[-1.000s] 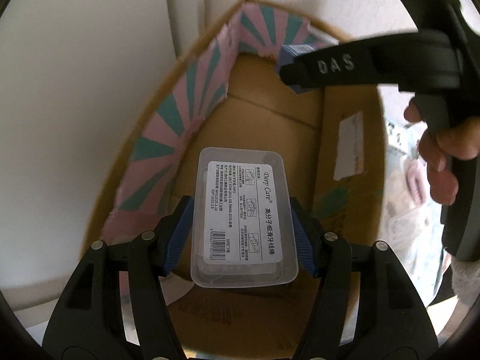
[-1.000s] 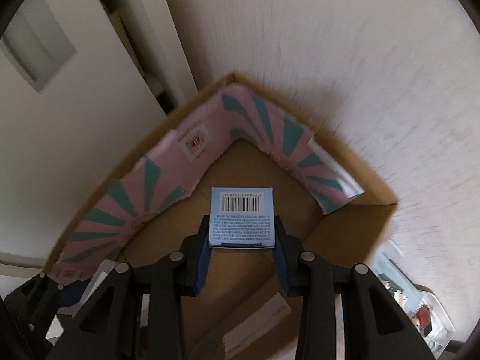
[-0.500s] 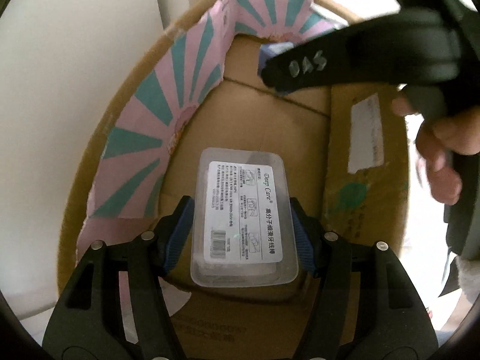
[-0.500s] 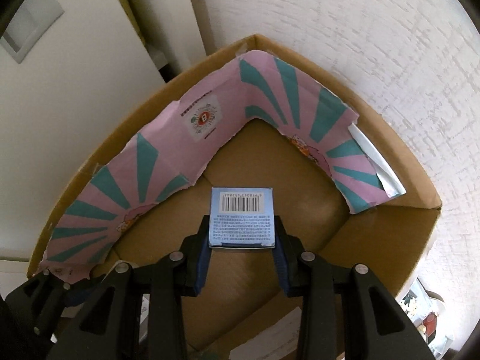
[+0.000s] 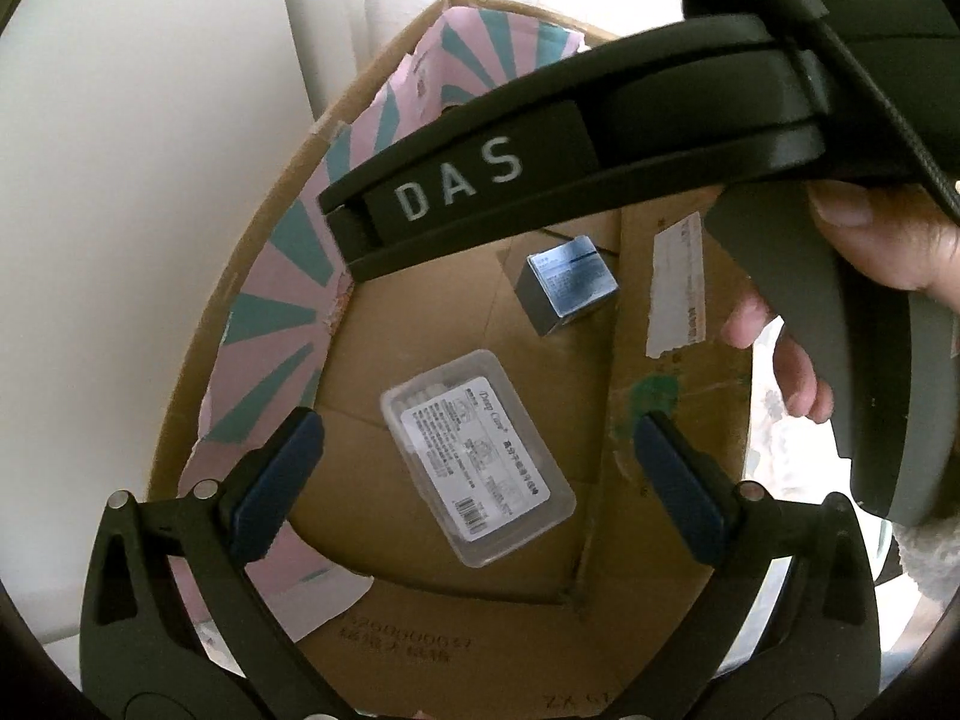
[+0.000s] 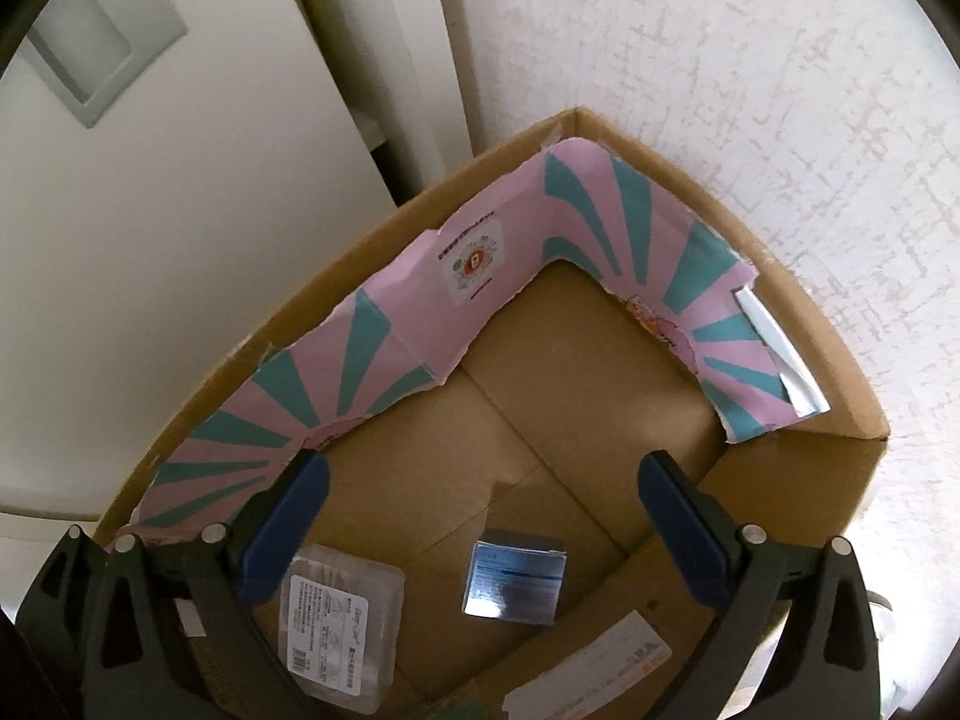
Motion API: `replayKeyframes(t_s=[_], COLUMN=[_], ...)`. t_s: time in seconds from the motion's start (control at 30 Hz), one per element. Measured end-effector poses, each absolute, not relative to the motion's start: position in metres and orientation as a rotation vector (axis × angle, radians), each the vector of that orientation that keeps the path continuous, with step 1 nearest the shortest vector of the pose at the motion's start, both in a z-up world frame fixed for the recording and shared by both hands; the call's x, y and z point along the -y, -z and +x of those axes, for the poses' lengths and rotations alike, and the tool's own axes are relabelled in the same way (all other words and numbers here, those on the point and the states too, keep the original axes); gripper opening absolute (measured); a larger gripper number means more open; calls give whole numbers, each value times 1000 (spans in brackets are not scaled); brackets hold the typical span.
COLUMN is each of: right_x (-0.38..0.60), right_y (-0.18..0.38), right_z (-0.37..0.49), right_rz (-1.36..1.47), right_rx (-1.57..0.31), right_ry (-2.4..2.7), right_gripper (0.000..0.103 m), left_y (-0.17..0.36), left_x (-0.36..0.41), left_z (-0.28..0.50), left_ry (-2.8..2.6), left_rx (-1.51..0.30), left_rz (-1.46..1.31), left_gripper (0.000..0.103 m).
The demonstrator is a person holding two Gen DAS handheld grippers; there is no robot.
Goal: Organize objects
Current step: 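Carry both boxes into the cardboard box and open both tools, then withdraw both tools from the cardboard box back over the bed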
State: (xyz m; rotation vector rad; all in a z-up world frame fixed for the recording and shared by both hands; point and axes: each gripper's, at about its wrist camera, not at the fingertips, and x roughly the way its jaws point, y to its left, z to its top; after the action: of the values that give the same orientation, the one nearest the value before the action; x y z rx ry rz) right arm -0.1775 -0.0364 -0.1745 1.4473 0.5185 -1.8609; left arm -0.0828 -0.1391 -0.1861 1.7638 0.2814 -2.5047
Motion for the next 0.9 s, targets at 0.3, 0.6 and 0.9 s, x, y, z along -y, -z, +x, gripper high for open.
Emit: replayKeyframes(t_s=[0.3, 0.6, 0.9], right_x=[3, 32, -30], right_y=[124, 39, -53], right_z=[-171, -156, -117], right_rz=[1387, 1268, 1133], right_rx=[-532, -420, -318], right_ry=[1955, 2123, 2353], right_gripper=[102, 102, 102], left_y=[165, 119, 36], left_x=[139, 140, 132], left_z=[-83, -82, -59], left_ry=[2549, 2642, 2755], left_rx=[-294, -223, -197], left_rz=[1708, 1578, 1438], left_gripper=[103, 103, 103])
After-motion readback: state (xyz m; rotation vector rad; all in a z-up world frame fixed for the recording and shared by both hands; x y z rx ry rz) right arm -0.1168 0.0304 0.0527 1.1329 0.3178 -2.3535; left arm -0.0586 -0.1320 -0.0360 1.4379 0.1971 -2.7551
